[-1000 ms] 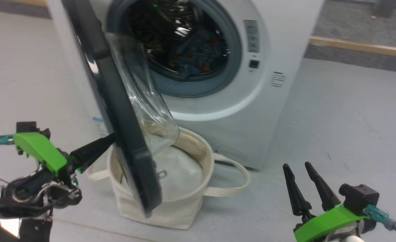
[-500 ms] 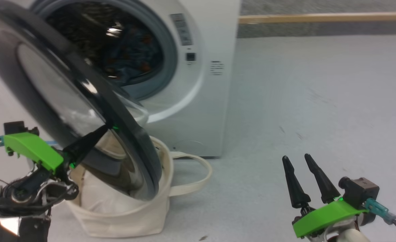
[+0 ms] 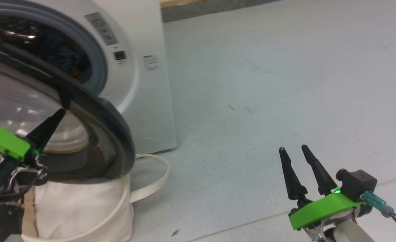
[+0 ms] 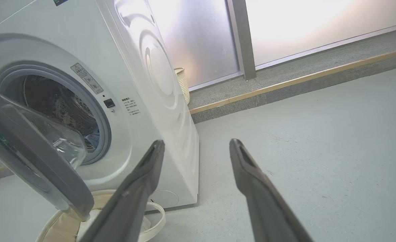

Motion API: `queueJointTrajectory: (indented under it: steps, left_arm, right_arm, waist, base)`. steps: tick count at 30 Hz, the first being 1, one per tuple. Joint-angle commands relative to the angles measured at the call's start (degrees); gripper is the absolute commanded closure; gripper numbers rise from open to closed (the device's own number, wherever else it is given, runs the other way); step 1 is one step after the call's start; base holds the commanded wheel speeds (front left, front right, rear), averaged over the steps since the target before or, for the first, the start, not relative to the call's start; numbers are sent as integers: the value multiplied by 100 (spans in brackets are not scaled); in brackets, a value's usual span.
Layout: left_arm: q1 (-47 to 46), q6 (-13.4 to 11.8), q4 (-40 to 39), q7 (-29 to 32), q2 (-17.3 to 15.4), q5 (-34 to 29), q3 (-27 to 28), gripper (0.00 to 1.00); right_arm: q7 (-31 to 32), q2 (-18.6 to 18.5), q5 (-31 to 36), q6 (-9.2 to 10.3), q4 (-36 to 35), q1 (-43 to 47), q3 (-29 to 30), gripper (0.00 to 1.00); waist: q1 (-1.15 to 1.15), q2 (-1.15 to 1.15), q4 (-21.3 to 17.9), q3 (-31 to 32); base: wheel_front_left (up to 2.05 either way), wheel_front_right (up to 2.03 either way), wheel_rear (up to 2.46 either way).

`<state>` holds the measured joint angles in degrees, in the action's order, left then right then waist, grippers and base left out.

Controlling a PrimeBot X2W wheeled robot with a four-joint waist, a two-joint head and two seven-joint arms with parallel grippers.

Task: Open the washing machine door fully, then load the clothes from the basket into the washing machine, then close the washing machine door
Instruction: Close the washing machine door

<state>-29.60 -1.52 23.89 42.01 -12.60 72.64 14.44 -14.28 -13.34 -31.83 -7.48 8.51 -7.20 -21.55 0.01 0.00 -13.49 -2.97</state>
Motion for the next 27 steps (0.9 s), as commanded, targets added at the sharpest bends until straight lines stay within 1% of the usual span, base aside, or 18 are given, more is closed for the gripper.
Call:
queueJointTrajectory:
  steps: [1, 3, 6, 10, 15, 16, 22, 24, 27]
  left_arm:
    - [-286, 56, -128, -48, -296, -65, 227, 100]
    - [-317, 124, 31, -106, -364, -79, 270, 100]
    - [-378, 227, 210, -142, -409, -84, 281, 100]
    - [-433, 341, 357, -127, -375, -109, 190, 100]
    - [-409, 407, 372, -83, -304, -196, 22, 100]
    - [-396, 438, 284, -114, -266, -232, -25, 0]
    - [-282, 492, 70, -299, -143, -323, -80, 0]
    - [-221, 557, -17, -422, -126, -412, -115, 0]
    - [-102, 706, -190, -823, -146, -730, -223, 0]
  right_arm:
    - [-72, -2, 48, -1, -201, -230, -72, 0]
    - [-72, 13, 40, -1, -214, -242, -40, 0]
    - [-72, 13, 31, -1, -242, -242, 1, 0]
    - [-72, -5, 31, -1, -239, -230, 44, 0]
    - [-72, -38, 14, -1, -247, -245, 86, 0]
    - [-72, -58, 25, -1, -276, -269, 125, 0]
    - [-72, -102, 57, -1, -285, -266, 267, 0]
    - [-72, -109, 58, -1, -282, -261, 276, 0]
    - [-72, -122, 39, -1, -262, -231, 283, 0]
  waist:
    - [-1, 0, -205, -103]
    - [-1, 0, -269, -122]
    - [-1, 0, -251, -129]
    - [-1, 0, -26, -77]
    - [-1, 0, 394, -29]
    - [-1, 0, 589, -53]
    - [-1, 0, 1178, -30]
    - [-1, 0, 1354, 7]
    - [-1, 0, 1599, 112]
  base:
    - [0, 0, 0]
    - [0, 0, 0]
    - [0, 0, 0]
    - [0, 0, 0]
    - [0, 0, 0]
    - [0, 0, 0]
    - [0, 0, 0]
    - [0, 0, 0]
    - [0, 0, 0]
